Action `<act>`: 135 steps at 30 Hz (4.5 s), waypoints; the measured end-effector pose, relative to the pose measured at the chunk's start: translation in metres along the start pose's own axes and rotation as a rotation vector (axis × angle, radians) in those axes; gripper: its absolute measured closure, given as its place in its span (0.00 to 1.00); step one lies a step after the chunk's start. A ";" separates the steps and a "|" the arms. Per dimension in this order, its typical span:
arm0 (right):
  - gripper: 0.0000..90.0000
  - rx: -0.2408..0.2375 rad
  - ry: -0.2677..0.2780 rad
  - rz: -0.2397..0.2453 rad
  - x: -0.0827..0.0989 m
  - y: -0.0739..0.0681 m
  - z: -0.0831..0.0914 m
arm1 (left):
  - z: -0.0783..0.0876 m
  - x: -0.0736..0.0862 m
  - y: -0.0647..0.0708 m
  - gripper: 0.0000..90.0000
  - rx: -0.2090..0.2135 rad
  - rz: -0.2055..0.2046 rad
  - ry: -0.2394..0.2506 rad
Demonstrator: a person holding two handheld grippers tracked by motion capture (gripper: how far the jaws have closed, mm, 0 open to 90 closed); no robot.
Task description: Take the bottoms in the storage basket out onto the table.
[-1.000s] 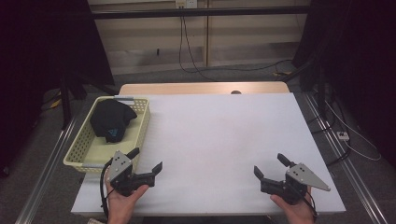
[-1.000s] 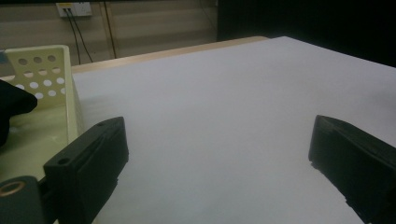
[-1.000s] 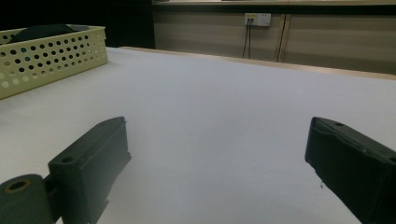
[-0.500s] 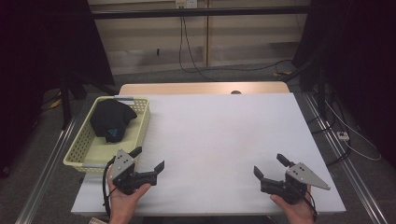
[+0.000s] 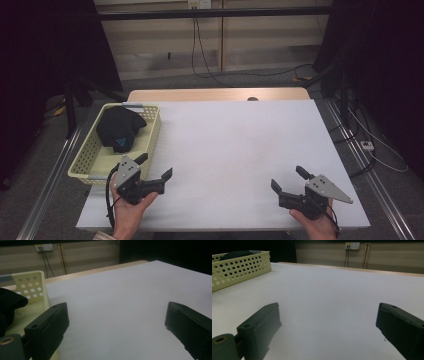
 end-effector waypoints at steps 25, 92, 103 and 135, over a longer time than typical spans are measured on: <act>0.06 -0.006 -0.004 0.004 0.000 -0.002 -0.002 | 0.001 -0.031 -0.025 0.04 0.023 -0.008 0.036; 0.06 -0.029 -0.036 0.008 0.003 -0.006 -0.007 | -0.071 -0.027 -0.194 0.07 -0.257 0.079 -0.282; 0.06 -0.033 -0.040 0.004 0.004 -0.007 -0.007 | -0.082 -0.002 -0.216 0.07 -0.304 0.139 -0.406; 0.05 -0.045 -0.047 0.010 0.004 -0.009 -0.008 | -0.108 0.039 -0.213 0.16 -0.256 0.074 -0.627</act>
Point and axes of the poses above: each handheld gripper's, and its own axes: z roughly backward along the jaws, x roughly out of its underside, y roughly to its right, the point moved 7 cm from there along -z, roughly forward along the jaws, and after that the axes turned 8 degrees about -z, right-handed, at the moved point
